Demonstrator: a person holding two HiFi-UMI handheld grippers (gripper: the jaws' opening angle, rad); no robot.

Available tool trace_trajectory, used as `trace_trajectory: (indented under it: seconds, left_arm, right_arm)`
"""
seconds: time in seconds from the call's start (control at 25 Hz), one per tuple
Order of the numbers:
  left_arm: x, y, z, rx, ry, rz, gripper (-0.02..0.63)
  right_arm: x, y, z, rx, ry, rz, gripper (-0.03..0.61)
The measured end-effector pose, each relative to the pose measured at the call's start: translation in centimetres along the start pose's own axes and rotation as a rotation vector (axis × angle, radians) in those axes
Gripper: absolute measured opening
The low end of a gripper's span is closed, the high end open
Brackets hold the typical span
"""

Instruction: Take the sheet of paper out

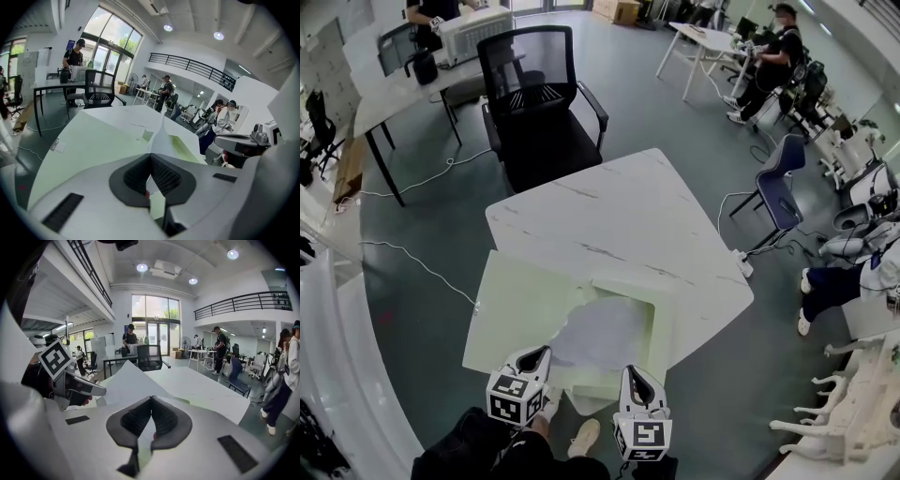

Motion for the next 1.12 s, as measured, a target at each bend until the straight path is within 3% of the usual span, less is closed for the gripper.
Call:
trace_trajectory:
  seconds: [0.72,1.12]
  left_arm:
    - [11.9,4.6,17.7,0.322,0.152,-0.103,0.023]
    - [19.6,0.9,27.6,0.446,0.238,-0.153,0.023]
  right_arm:
    - [0.0,4.2,17.7,0.251,0.054,0.066,0.017]
    - [-0.4,2.8,28.6,0.364,0.108,0.089,0.017]
Point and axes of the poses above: the fingertips, and each gripper's own axes: z backward along the fingers, x to its right, y out of its top, the point moved 7 cm from there along z, backward along the fingers, and after that the axes turned 10 degrees about -z, right-handed, at the moved point
